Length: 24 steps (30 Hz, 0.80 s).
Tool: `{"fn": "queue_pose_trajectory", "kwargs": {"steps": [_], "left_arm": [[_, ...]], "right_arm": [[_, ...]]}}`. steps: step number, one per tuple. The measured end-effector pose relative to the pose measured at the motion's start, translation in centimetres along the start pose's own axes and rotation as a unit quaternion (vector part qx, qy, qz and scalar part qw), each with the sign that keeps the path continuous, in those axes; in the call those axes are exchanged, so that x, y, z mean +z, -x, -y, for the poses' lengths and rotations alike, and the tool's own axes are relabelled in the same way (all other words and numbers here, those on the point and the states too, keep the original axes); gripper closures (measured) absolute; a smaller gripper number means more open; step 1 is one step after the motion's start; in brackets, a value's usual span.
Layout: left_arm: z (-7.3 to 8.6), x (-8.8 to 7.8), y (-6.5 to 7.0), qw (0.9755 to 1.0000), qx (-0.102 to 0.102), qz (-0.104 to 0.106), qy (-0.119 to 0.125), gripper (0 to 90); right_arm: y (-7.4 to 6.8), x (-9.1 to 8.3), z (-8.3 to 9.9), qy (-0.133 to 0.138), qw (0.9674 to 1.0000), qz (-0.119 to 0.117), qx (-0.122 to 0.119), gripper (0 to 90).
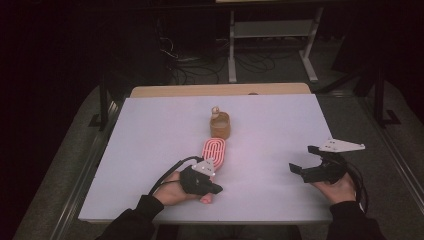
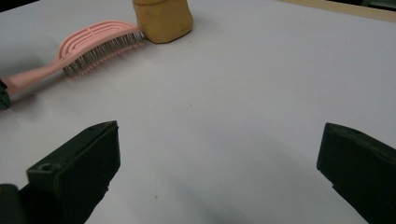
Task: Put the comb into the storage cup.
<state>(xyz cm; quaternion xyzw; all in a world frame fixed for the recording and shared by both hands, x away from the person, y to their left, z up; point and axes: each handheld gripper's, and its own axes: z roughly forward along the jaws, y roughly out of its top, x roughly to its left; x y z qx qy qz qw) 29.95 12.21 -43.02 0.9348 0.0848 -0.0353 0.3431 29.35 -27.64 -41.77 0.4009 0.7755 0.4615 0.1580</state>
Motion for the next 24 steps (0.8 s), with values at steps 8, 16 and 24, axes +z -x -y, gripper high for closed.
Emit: {"fn": "queue_pose_trajectory", "kwargs": {"steps": [8, 16, 24], "left_arm": [[0.5, -0.3, -0.4, 0.9999, -0.009, -0.004, -0.005, 90.0], [0.8, -0.5, -0.7, 0.9998, -0.011, -0.01, -0.011, 90.0], [1.3, -1.2, -1.2, 0.9997, -0.019, -0.016, -0.009, 90.0]], "right_arm": [[0.0, 0.0, 0.0, -0.001, 1.0, 0.0, 0.0, 0.0], [0.0, 0.0, 0.0, -0.001, 1.0, 0.0, 0.0, 0.0], [0.0, 0.0, 0.0, -0.001, 1.0, 0.0, 0.001, 0.0]]}}
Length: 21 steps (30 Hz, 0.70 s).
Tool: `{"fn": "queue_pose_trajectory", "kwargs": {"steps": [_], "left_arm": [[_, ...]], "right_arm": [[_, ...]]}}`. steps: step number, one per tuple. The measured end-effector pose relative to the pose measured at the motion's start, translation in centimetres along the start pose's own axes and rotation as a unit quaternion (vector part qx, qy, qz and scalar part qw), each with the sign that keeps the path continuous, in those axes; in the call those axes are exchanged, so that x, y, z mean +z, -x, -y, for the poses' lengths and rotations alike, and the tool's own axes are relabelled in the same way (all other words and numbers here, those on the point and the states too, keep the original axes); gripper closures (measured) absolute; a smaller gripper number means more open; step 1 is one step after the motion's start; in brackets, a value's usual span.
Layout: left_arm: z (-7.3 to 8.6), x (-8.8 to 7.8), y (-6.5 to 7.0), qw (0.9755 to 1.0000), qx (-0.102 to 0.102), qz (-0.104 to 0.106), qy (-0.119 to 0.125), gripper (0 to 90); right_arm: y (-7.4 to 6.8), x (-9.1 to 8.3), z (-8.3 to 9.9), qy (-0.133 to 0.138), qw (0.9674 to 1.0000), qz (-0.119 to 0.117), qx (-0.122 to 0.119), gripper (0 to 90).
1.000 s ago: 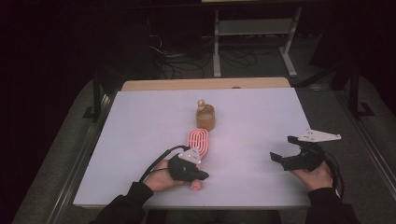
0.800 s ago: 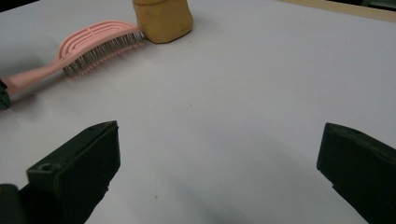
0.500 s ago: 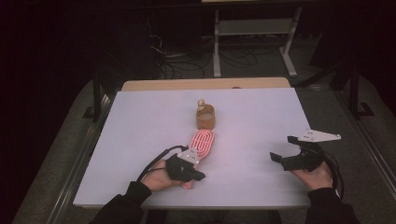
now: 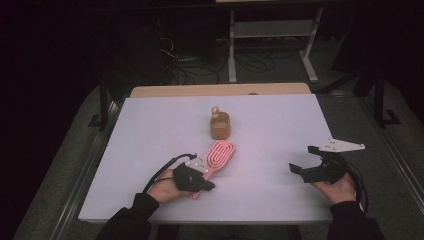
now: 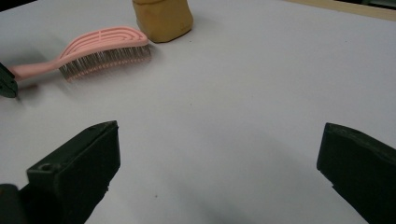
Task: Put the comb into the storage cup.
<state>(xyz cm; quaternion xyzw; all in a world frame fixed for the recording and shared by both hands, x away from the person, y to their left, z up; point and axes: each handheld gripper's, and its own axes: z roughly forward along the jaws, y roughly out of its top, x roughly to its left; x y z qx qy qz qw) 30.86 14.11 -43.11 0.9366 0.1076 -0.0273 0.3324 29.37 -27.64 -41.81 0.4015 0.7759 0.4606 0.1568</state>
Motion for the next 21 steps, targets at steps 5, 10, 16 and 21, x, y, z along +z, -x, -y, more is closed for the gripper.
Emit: {"fn": "queue_pose_trajectory", "kwargs": {"steps": [5, 10, 16, 21], "left_arm": [[0.11, -0.07, -0.11, 1.0, -0.002, -0.004, -0.002, 90.0], [0.36, -0.18, -0.3, 0.9999, 0.0, -0.009, -0.007, 90.0], [0.58, -0.42, -0.53, 0.9999, -0.002, -0.014, -0.005, 90.0], [0.79, -0.77, -0.78, 0.9998, -0.006, -0.02, -0.005, 90.0]], "right_arm": [[0.0, 0.04, -0.01, -0.001, 1.0, 0.0, 0.0, 0.0], [0.0, 0.11, 0.0, -0.002, 1.0, -0.001, -0.001, 0.0], [0.05, 0.12, 0.0, -0.002, 1.0, 0.0, 0.0, 0.0], [0.05, 0.08, -0.01, -0.002, 1.0, 0.0, 0.0, 0.0]]}}
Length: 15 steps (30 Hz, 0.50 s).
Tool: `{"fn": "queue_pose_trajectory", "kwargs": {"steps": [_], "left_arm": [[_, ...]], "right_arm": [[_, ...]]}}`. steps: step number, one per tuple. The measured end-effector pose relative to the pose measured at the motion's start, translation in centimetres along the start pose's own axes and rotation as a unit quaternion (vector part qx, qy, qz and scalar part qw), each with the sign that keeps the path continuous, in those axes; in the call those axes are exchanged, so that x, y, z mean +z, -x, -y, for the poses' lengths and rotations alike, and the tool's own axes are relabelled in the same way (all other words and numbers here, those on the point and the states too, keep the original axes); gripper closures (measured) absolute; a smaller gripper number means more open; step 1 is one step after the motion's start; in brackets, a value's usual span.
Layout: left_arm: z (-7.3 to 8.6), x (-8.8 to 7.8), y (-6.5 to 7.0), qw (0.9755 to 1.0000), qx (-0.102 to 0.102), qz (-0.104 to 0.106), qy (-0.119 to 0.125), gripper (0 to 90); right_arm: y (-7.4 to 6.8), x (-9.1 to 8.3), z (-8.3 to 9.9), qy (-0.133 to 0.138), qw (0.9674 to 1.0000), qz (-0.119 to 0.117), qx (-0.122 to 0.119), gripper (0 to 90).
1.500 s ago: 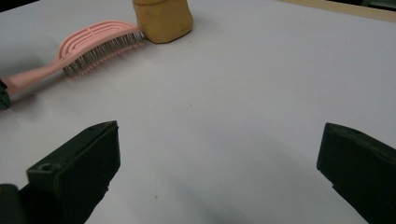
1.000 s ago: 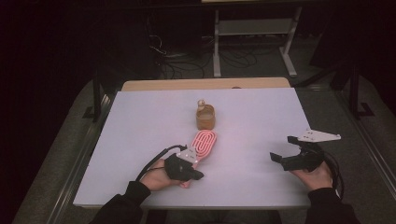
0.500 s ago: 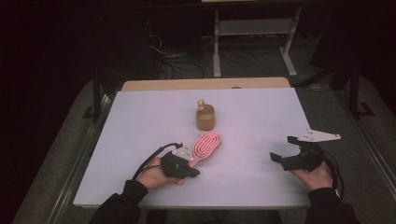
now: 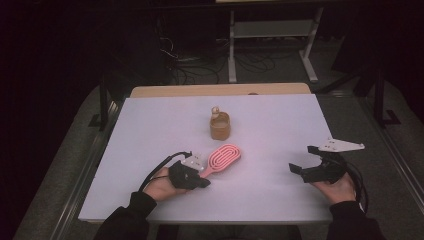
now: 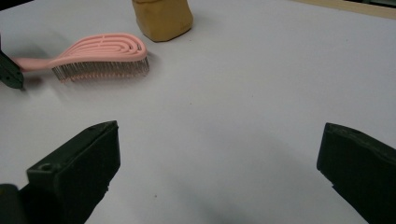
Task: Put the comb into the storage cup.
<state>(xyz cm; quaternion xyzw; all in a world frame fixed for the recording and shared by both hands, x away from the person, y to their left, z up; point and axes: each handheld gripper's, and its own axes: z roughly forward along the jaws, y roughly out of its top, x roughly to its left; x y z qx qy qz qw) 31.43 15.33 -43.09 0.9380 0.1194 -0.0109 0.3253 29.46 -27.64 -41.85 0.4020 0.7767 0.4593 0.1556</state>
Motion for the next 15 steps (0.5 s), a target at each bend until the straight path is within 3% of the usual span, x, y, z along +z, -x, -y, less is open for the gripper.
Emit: {"fn": "queue_pose_trajectory", "kwargs": {"steps": [15], "left_arm": [[0.57, -0.87, -0.66, 0.9998, -0.011, -0.015, 0.005, 90.0]], "right_arm": [[0.0, -0.06, 0.0, 0.001, 1.0, 0.0, 0.0, 0.0]]}}
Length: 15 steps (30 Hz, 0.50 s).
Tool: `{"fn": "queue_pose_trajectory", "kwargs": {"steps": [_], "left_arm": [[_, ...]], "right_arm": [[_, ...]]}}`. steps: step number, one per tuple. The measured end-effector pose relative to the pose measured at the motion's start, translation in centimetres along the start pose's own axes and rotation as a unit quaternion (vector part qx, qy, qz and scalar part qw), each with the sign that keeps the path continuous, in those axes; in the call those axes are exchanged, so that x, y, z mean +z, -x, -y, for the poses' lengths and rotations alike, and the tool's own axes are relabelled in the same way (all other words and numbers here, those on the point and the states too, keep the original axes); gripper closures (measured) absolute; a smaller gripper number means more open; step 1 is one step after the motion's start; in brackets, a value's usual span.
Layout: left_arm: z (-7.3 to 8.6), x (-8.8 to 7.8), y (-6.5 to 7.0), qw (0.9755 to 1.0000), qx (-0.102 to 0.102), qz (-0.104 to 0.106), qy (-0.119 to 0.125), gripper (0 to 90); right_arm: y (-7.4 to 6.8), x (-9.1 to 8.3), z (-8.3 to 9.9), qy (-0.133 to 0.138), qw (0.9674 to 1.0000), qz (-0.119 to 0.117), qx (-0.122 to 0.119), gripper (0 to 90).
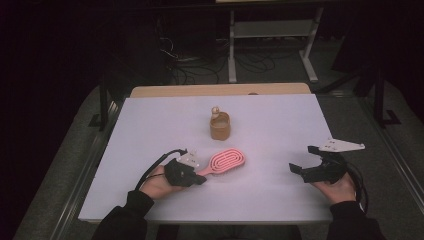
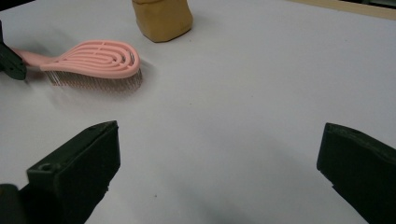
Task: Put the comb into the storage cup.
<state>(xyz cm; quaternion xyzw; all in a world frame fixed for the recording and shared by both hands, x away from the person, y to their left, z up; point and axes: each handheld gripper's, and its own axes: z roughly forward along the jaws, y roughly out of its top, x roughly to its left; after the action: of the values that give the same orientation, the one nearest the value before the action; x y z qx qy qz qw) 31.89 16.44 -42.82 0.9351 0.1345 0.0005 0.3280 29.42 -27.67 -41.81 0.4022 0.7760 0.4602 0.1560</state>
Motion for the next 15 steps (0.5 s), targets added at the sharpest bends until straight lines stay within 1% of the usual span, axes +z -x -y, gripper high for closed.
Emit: {"fn": "queue_pose_trajectory", "kwargs": {"steps": [5, 8, 9, 15], "left_arm": [[0.1, -0.3, -0.1, 1.0, 0.0, -0.003, 0.0, 90.0], [0.1, -0.5, -0.2, 1.0, -0.002, -0.004, 0.005, 90.0], [0.1, -0.6, -0.2, 1.0, -0.001, -0.004, 0.002, 90.0], [0.1, -1.2, -0.2, 0.9999, -0.002, -0.01, 0.011, 90.0]], "right_arm": [[0.0, 0.0, 0.0, 0.0, 1.0, 0.0, 0.0, 0.0], [0.0, 0.0, 0.0, 0.0, 1.0, 0.0, 0.0, 0.0], [0.0, 0.0, 0.0, 0.0, 1.0, 0.0, 0.0, 0.0], [0.0, 0.0, 0.0, 0.001, 1.0, 0.0, 0.0, 0.0]]}}
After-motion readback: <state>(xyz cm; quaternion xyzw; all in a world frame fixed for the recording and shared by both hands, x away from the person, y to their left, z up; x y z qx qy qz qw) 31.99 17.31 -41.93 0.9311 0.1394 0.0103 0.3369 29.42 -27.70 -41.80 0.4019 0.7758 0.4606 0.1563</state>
